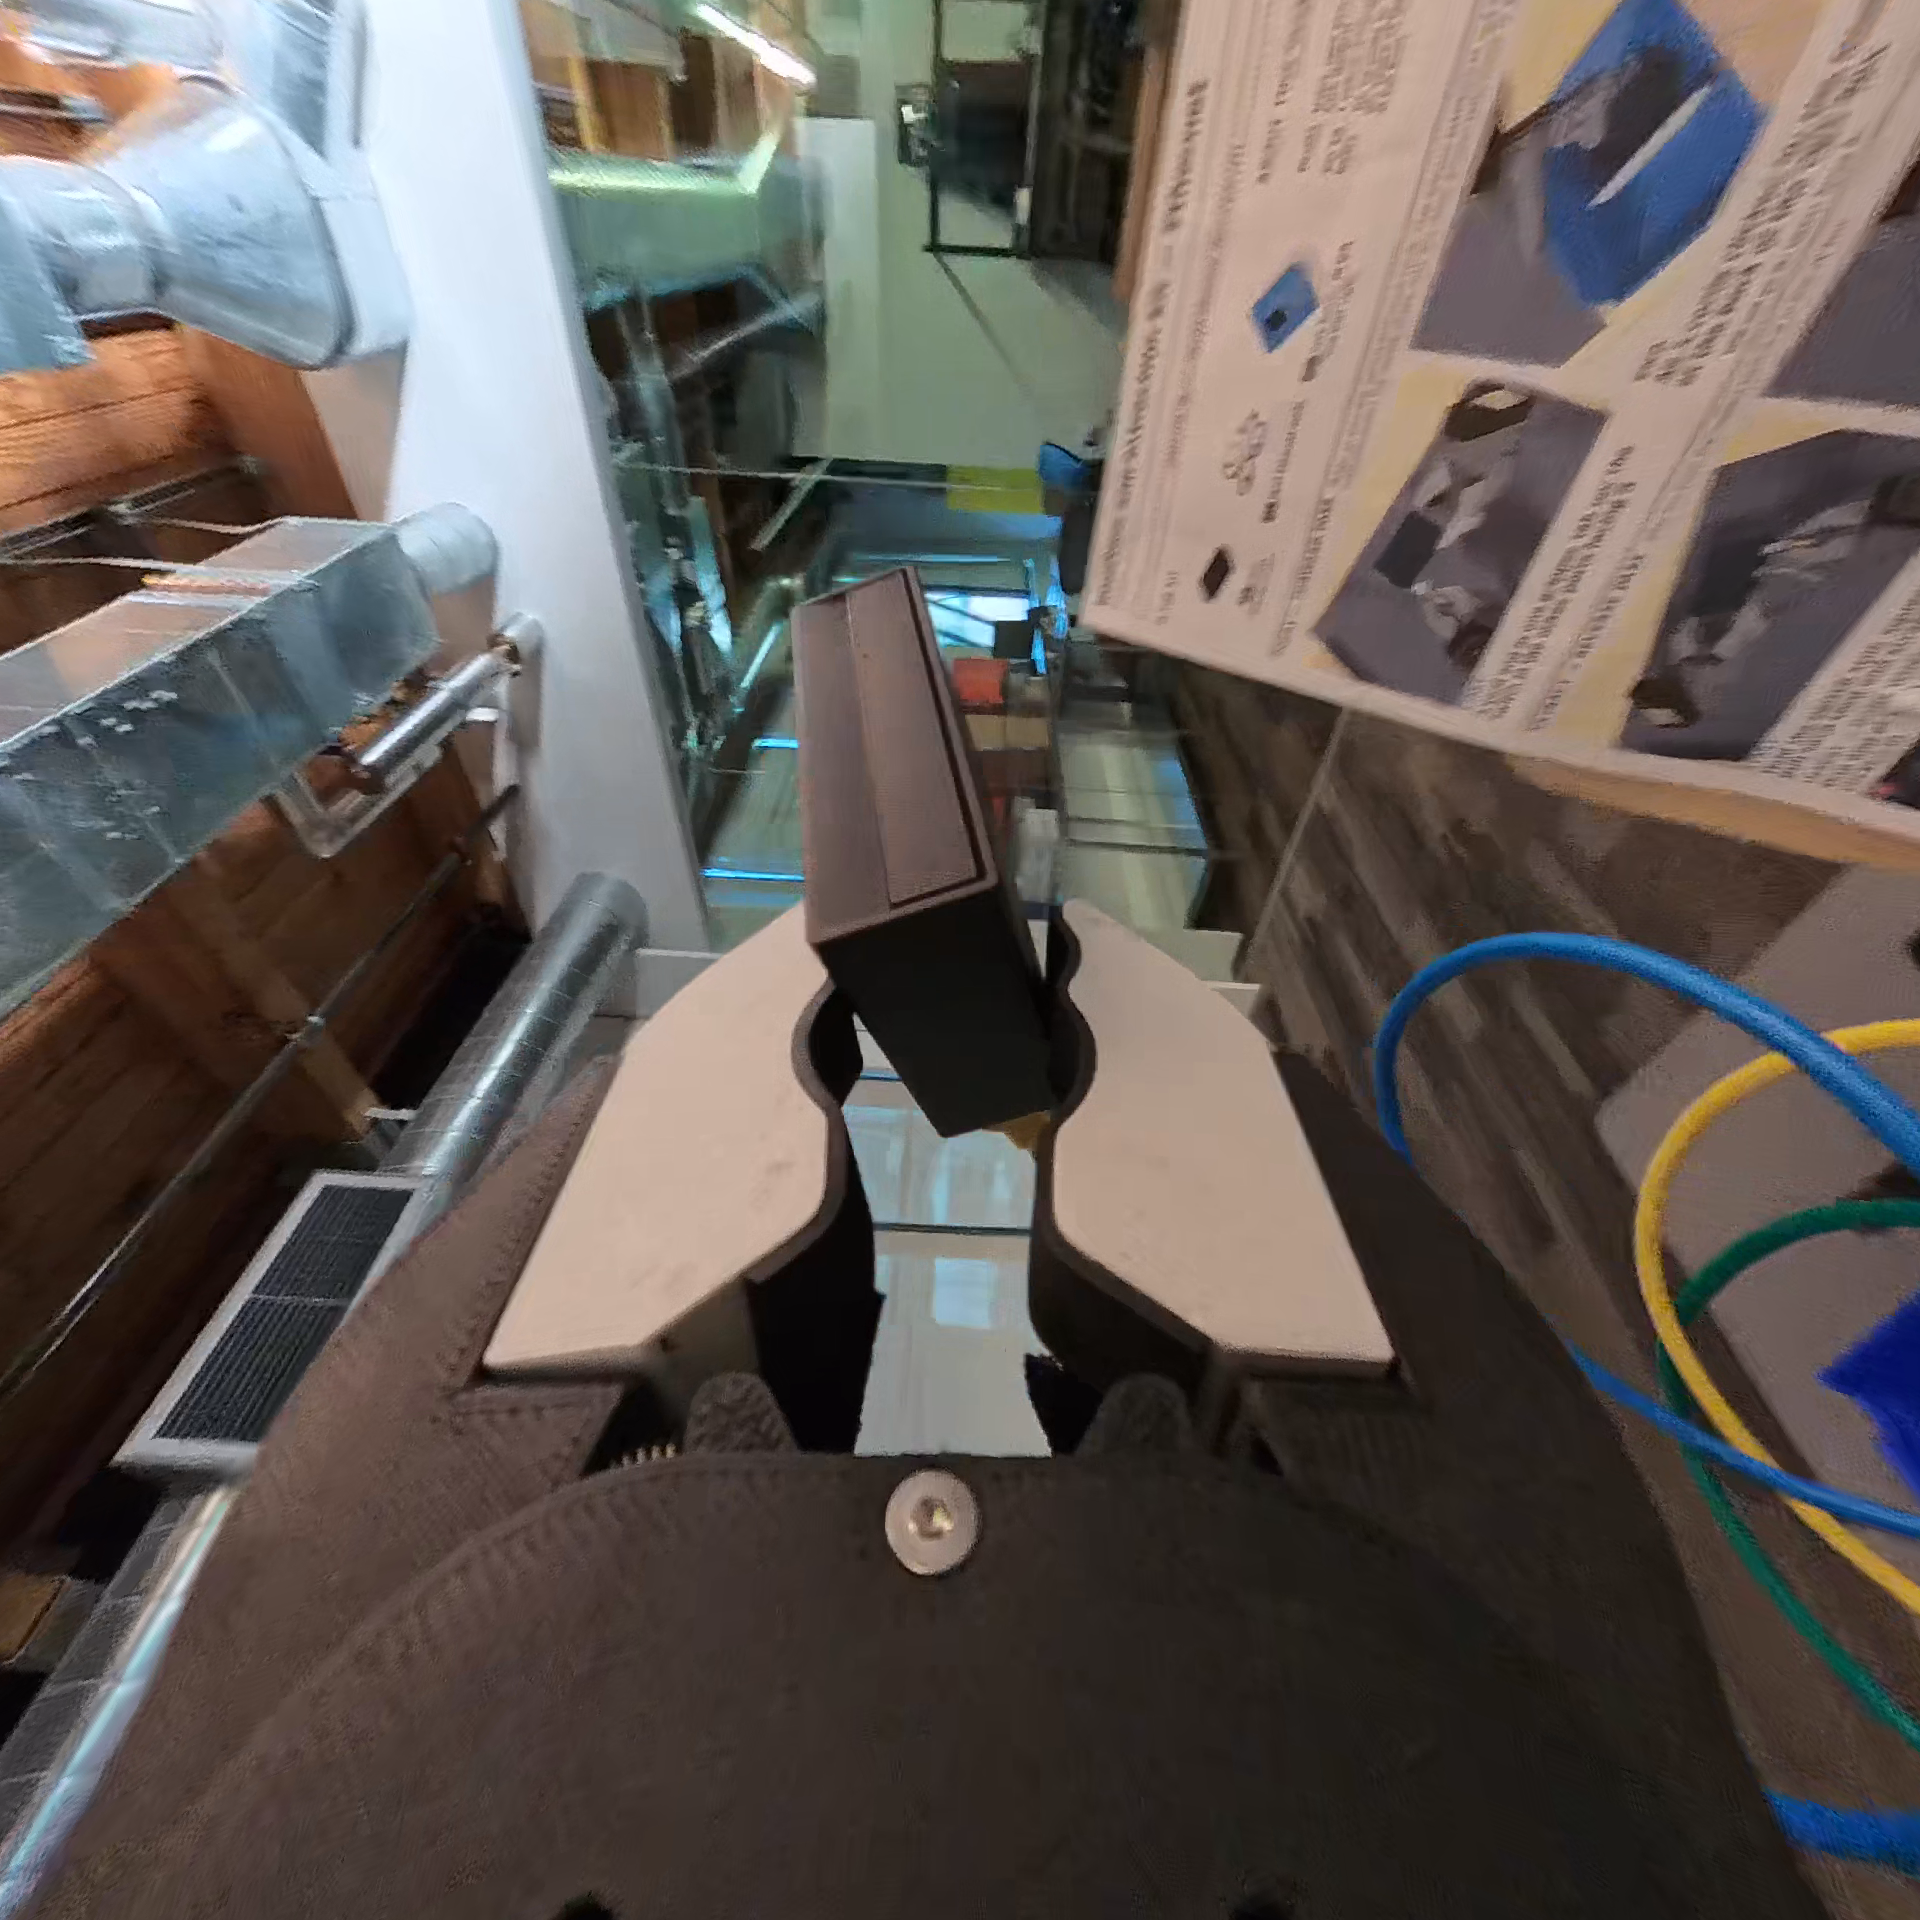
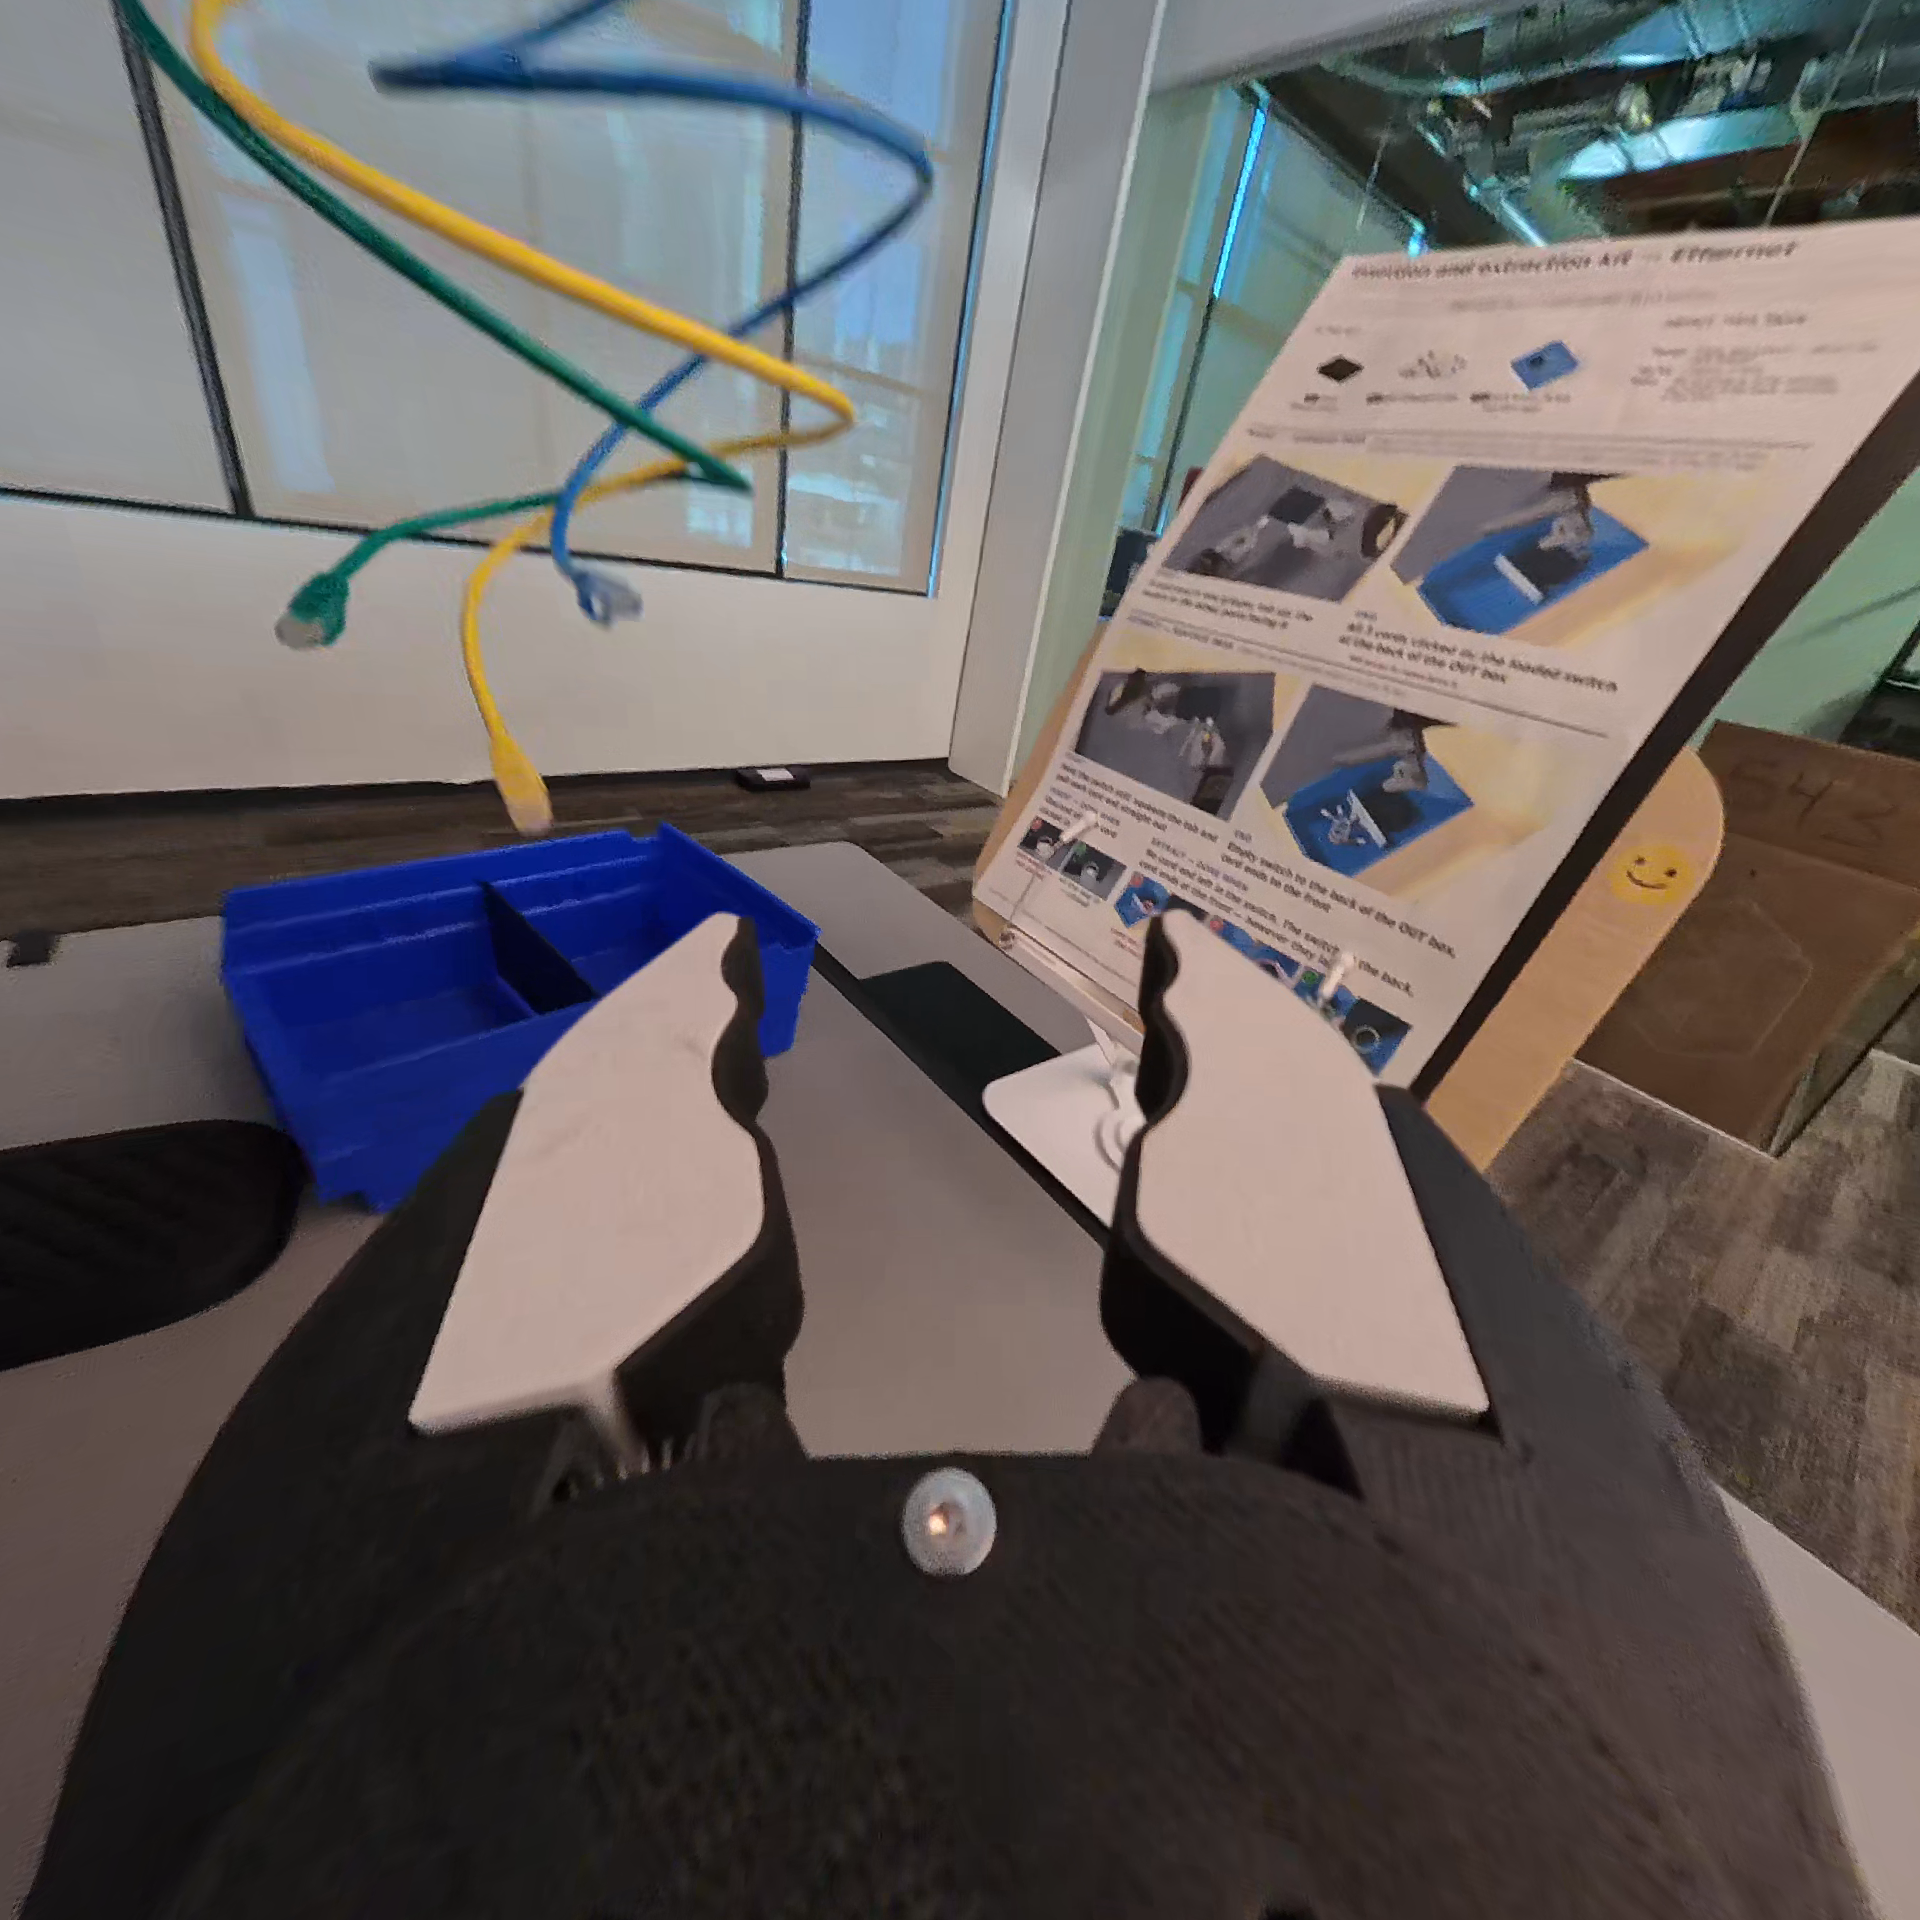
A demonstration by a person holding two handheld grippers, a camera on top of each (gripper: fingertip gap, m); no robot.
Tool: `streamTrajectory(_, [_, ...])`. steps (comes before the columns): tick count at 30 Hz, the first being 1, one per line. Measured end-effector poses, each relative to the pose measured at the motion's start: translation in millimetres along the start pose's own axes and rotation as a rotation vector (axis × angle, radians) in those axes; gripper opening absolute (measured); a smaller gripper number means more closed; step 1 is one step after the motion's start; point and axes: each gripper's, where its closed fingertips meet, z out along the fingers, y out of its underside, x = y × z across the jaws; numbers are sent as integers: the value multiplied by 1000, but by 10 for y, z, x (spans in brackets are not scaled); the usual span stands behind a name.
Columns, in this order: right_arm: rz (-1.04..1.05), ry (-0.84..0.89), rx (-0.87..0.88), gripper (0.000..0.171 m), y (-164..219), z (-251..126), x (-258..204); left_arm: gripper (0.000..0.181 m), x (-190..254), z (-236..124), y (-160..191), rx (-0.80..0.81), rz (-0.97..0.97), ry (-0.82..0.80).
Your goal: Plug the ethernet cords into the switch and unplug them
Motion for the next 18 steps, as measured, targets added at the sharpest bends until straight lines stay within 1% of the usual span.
streamTrajectory(2, [59, -40, 49, 71, -100, -63, -38, 32, 296, -63, -248, 66, 17, 28])
streamTrajectory(4, [176, -96, 110, 71, -193, -153, -13, 32, 666, -145, -451, 128, 44, 39])
streamTrajectory(7, [369, -152, 222, 72, -303, -334, 178, 32, 1296, -333, -722, 239, 42, 61])
streamTrajectory(8, [441, -156, 250, 70, -305, -388, 271, 32, 1497, -413, -805, 277, 32, 62])
streamTrajectory(10, [665, -173, 262, 71, -222, -440, 459, 32, 1852, -592, -965, 354, 37, 21])
streamTrajectory(12, [867, -272, 314, 71, -198, -466, 530, 32, 2177, -766, -1103, 411, 58, -30])
streamTrajectory(13, [933, -312, 318, 72, -168, -449, 538, 32, 2323, -843, -1170, 439, 80, -59])
streamTrajectory(15, [988, -358, 303, 73, -98, -369, 500, 32, 2578, -944, -1280, 473, 122, -109])
streamTrajectory(18, [1034, -406, 294, 76, -40, -221, 393, 31, 2891, -928, -1350, 446, 143, -97])
